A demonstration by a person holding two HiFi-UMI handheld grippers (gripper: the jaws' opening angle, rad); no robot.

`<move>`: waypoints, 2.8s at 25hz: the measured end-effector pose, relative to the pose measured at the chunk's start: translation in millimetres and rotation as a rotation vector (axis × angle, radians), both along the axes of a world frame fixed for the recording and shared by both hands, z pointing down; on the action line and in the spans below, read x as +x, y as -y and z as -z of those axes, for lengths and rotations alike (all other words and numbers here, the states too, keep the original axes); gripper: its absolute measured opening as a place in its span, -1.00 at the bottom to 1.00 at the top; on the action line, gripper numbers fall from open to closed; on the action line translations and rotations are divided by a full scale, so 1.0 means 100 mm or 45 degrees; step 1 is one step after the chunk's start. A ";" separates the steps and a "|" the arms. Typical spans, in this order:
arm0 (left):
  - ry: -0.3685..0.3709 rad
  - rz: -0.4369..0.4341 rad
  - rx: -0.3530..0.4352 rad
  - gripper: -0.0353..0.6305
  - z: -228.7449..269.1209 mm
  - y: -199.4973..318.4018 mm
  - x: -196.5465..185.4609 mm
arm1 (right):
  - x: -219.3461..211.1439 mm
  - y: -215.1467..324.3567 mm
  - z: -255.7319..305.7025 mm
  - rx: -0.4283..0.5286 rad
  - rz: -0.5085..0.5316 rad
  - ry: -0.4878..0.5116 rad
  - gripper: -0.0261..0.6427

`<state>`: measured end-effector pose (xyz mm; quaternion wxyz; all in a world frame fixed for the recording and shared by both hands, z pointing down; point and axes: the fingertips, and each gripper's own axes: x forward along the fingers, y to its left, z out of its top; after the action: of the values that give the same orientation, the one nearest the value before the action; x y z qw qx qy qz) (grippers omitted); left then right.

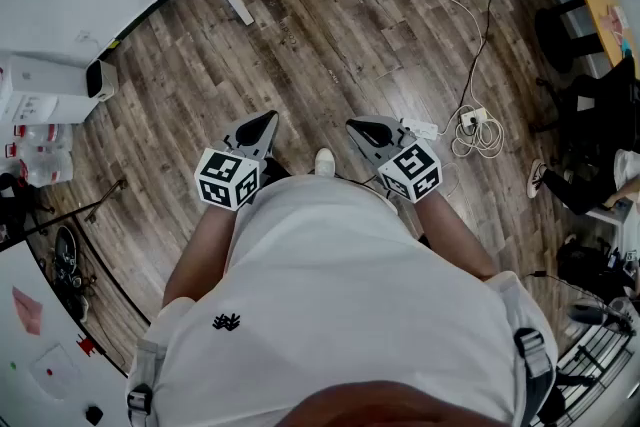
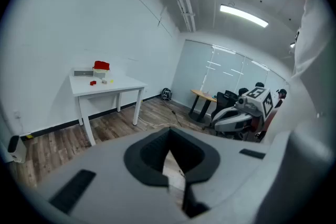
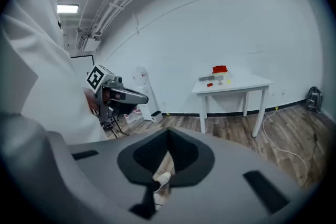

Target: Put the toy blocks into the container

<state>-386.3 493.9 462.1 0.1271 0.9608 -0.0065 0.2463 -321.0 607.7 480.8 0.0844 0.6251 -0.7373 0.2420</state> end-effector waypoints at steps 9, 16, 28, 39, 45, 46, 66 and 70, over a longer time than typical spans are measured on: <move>0.003 -0.001 0.023 -0.88 0.06 0.13 0.20 | 0.23 0.14 -0.04 -0.003 0.020 -0.017 -0.91; -0.004 -0.012 -0.029 -0.88 0.00 0.59 0.41 | 0.46 0.56 -0.01 -0.016 -0.016 -0.039 -0.91; -0.076 -0.130 -0.059 -0.88 0.09 1.74 1.45 | 1.22 1.79 0.07 -0.127 -0.031 -0.121 -0.91; -0.038 -0.079 -0.103 -0.88 -0.14 2.78 1.60 | 1.71 2.92 0.16 -0.148 0.001 -0.143 -0.88; -0.018 -0.034 -0.098 -0.88 -0.20 3.06 1.83 | 2.02 3.19 0.05 -0.159 0.033 -0.119 -0.77; -0.016 -0.029 -0.086 -0.88 -0.20 3.11 1.89 | 2.09 3.24 0.02 -0.156 0.043 -0.115 -0.77; 0.036 0.308 0.019 -0.87 0.01 4.06 3.68 | 4.28 4.85 -0.16 -0.074 0.394 -0.136 -0.70; 0.027 0.366 0.025 -0.88 0.03 4.26 3.70 | 4.40 5.13 -0.21 -0.092 0.433 -0.153 -0.70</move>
<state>-16.5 68.2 458.8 0.1516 0.9485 -0.1480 0.2356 118.8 94.3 502.1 0.1905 0.5012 -0.8168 0.2128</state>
